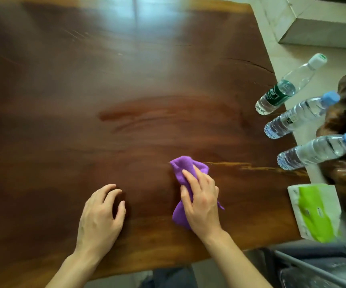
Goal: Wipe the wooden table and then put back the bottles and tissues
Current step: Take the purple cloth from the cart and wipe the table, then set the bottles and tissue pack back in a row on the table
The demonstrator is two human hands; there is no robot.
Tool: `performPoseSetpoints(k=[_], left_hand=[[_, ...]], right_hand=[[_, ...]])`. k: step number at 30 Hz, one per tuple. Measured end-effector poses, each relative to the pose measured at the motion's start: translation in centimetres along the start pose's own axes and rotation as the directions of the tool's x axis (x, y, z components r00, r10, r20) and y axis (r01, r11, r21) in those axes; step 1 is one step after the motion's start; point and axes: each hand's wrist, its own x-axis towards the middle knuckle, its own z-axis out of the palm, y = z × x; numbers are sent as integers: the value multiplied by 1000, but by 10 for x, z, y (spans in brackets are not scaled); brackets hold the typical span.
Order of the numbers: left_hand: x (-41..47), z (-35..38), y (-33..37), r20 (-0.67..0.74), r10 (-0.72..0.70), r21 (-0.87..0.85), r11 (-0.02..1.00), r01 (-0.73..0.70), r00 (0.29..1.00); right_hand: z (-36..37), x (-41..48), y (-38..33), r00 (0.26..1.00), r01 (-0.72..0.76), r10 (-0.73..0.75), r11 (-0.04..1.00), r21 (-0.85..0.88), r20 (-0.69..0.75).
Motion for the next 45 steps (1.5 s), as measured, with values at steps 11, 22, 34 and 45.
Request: performPoseSetpoints(k=[11,22,34,45], left_hand=[[-64,38,-13,158,80,204,973,-112,984],[-35,37,41,59,220,54,973,-223,974],[16,75,214,158,543,-94,840,-535,825],[82,140,355,258,581,-154,813,-561,772]], right_hand=[[14,-71,-5,930,94,11,959,-267,367],[-63,-79,35,993,-47,54,997,-66,109],[-204,-108,149,801,-492,409,866,-91,-437],[-212,-67,221,713,-701,676,692,-173,-185]])
